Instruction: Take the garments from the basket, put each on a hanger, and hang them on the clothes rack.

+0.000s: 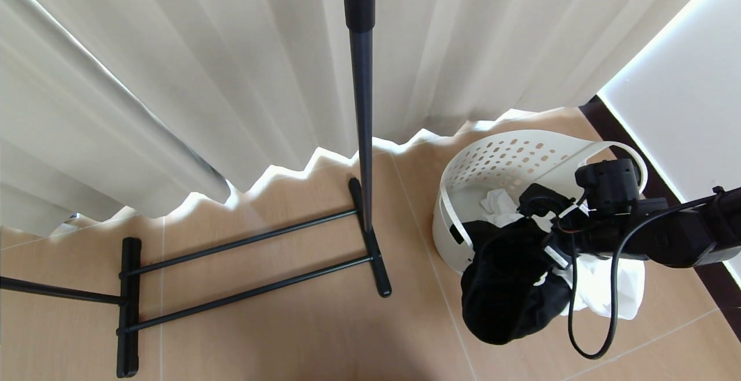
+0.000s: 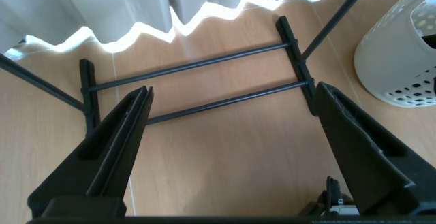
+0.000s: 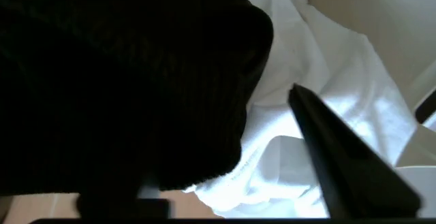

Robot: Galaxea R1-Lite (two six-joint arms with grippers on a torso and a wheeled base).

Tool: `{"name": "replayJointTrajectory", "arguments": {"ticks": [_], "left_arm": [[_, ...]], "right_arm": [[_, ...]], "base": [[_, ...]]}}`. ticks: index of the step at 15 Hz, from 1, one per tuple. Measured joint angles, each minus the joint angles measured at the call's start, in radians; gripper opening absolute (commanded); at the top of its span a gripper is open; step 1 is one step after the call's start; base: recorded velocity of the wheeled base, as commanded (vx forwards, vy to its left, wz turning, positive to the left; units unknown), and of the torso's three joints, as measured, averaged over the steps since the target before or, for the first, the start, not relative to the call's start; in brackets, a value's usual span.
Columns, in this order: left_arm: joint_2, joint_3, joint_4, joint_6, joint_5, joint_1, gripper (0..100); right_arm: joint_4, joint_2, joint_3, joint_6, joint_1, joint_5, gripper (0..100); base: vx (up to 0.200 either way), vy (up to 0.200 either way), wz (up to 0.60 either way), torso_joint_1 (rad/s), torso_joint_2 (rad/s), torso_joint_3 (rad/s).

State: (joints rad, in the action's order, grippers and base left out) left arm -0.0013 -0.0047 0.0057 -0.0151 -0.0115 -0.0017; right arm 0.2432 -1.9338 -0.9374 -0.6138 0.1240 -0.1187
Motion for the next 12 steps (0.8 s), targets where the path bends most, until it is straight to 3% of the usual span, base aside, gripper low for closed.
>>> {"name": "replayJointTrajectory", "arguments": {"ticks": [5, 12], "left_arm": [[0.0, 0.0, 0.0, 0.0, 0.0, 0.0, 100], [0.0, 0.0, -0.001, 0.002, 0.0, 0.0, 100]], "right_arm": [[-0.005, 0.129, 0.025, 0.079, 0.013, 0.133, 0], [-0.014, 0.685, 0.032, 0.427, 0.204, 0.213, 0]], "base": [[0.0, 0.0, 0.0, 0.0, 0.0, 0.0], [0.0, 0.0, 0.0, 0.0, 0.0, 0.0]]}}
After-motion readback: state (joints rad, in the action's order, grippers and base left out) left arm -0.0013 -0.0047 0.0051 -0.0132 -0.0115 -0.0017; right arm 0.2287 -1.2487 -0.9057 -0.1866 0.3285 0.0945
